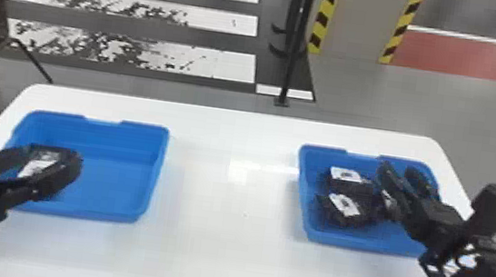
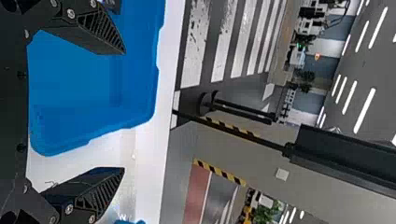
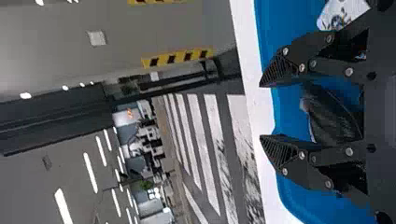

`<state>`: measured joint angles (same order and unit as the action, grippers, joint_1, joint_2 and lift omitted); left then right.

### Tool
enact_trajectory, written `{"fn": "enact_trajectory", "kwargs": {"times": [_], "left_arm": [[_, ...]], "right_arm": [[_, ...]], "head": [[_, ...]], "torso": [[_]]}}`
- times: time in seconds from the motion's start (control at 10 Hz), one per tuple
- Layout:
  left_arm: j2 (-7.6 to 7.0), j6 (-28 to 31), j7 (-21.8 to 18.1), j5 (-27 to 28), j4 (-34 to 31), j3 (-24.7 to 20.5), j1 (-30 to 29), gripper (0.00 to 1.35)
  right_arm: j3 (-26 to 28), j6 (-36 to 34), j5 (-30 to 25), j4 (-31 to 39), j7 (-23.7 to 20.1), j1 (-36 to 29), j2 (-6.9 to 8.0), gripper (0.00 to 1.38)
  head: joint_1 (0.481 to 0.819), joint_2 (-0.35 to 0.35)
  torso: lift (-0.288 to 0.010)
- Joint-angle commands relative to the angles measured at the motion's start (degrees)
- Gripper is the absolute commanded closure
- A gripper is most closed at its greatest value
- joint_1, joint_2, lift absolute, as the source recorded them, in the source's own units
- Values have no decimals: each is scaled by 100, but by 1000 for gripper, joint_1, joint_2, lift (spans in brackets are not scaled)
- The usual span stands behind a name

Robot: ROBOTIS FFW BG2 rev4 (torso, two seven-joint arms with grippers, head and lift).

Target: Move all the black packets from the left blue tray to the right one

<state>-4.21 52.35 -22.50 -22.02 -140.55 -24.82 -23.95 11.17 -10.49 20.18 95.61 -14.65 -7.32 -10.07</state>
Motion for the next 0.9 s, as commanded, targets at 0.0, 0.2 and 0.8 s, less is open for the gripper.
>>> {"fn": "enact_trajectory", "kwargs": {"times": [0.0,0.2,0.8], "left_arm": [[-1,164,18,225,0,-238,-10,191],[-10,474,132,659,14,-455,131,252],[-362,1374,352,1585,1744,-249,1650,256]], "right_arm": [[2,529,-282,950,138,-815,154,119],[-32,754,-556,1907,138,-1701,321,140],[-272,487,-87,2582,-117,-2741,488,156]], "head": [[695,-48],[695,3],[695,220]], "torso": [[-140],[-140],[-140]]}}
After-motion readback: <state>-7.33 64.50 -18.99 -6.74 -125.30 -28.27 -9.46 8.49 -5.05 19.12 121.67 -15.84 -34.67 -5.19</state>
